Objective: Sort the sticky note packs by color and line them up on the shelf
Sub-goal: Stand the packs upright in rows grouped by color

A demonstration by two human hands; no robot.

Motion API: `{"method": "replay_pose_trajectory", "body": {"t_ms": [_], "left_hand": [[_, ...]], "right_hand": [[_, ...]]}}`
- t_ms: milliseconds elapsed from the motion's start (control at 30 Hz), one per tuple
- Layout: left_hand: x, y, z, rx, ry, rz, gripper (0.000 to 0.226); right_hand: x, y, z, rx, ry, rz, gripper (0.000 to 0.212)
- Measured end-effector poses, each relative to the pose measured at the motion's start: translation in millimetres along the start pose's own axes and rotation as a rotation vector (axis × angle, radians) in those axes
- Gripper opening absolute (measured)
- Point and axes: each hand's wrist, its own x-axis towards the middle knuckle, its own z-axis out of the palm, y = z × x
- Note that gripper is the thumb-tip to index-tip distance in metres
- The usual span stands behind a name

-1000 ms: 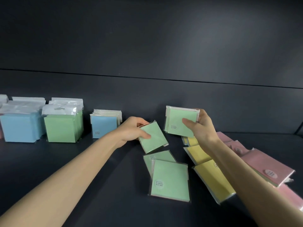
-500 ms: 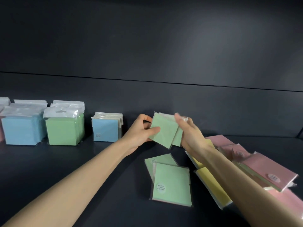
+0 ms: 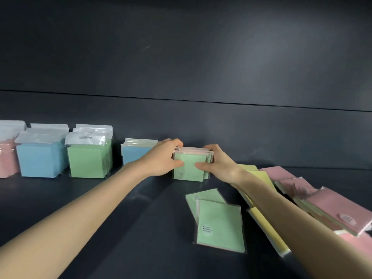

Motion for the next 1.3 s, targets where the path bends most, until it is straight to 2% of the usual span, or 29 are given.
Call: {"method": "replay_pose_trajectory", "body": {"t_ms": [100, 233, 367, 567, 733, 900, 1067, 1200, 1300], "left_hand": [[1.7, -0.5, -7.8, 0.097, 0.035, 0.072, 0.047], [5.7, -2.9, -12.7, 0.273, -0.040, 0.180, 0.043], [10.4, -7.6, -15.3, 0.459, -0.010, 0.250, 0.049], [15.0, -19.6, -16.7, 0.563, 0.066, 0.301, 0.046], [20.2, -20.9, -17.3, 0.555, 0.050, 0.315, 0.045], [21.5, -24.8, -15.2, 0.442, 0.035, 0.289, 0.044], [20.8, -29.4, -17.8, 0.441, 0.039, 0.294, 0.041], [21.9, -28.7, -19.2, 0.486, 0.064, 0.290, 0.039], [20.7, -28.0, -18.0, 0.445, 0.038, 0.275, 0.038]], "right_hand": [[2.0, -3.6, 1.1, -0.173, 0.071, -0.047, 0.064], [3.3, -4.7, 2.7, -0.327, 0.099, -0.068, 0.063], [7.4, -8.8, 7.9, -0.342, 0.089, -0.090, 0.058], [16.1, -16.2, 19.8, -0.330, 0.120, -0.113, 0.051], [16.0, -15.6, 26.3, -0.420, 0.220, -0.036, 0.063], [14.2, -14.9, 32.2, -0.477, 0.116, 0.039, 0.061], [13.6, -15.7, 32.1, -0.642, 0.119, 0.019, 0.060], [11.6, -11.2, 29.4, -0.746, 0.132, -0.023, 0.071], [10.9, -11.8, 30.0, -0.743, 0.072, -0.076, 0.065]]}}
